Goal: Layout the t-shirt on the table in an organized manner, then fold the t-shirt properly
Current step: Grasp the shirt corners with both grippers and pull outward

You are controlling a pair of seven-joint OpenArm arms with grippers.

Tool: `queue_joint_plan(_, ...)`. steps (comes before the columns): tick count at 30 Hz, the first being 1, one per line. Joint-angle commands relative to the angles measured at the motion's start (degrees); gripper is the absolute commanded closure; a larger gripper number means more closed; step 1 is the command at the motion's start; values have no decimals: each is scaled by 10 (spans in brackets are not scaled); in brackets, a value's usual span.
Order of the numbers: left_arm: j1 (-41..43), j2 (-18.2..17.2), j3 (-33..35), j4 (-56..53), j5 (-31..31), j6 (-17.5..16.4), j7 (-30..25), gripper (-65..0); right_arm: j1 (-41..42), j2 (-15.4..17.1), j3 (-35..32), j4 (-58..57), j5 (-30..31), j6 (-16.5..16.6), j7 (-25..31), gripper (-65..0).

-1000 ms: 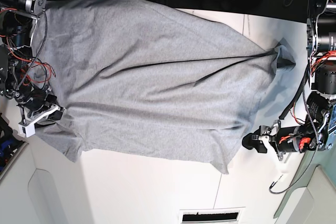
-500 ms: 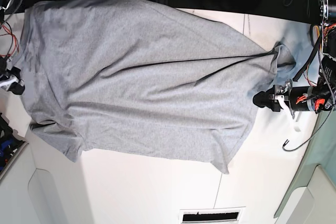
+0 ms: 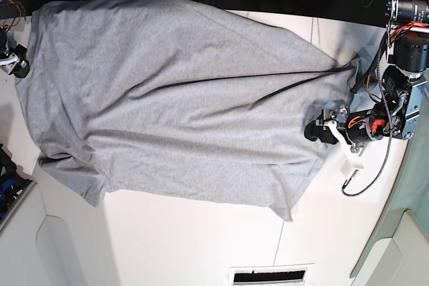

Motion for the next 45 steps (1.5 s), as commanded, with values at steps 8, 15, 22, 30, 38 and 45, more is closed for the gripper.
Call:
queue_joint_plan(8,-9,8,-3,4,125,96,-6,-412,6,10,-65,-2,8,0,1,-273)
queue_joint_plan(15,-9,9,-3,4,136,96,-29,0,37,10,-121,-3,6,-2,2,0)
queue_joint_plan(22,-22,9,-3,4,140,96,-35,0,101,10,-128,-3,-10,1,2,0)
queue_joint_plan(30,-84,10,-3,4,140,96,-35,0,189,10,-128,-42,-31,7,8,0)
queue_joint_plan(38,-123,11,-3,3,146,97,-42,0,292,10,-129,-131,-64,22,47,0)
queue_joint_plan(45,-131,11,-3,3,145,96,-38,0,318,10,-130,-142,-63,21,49,-12)
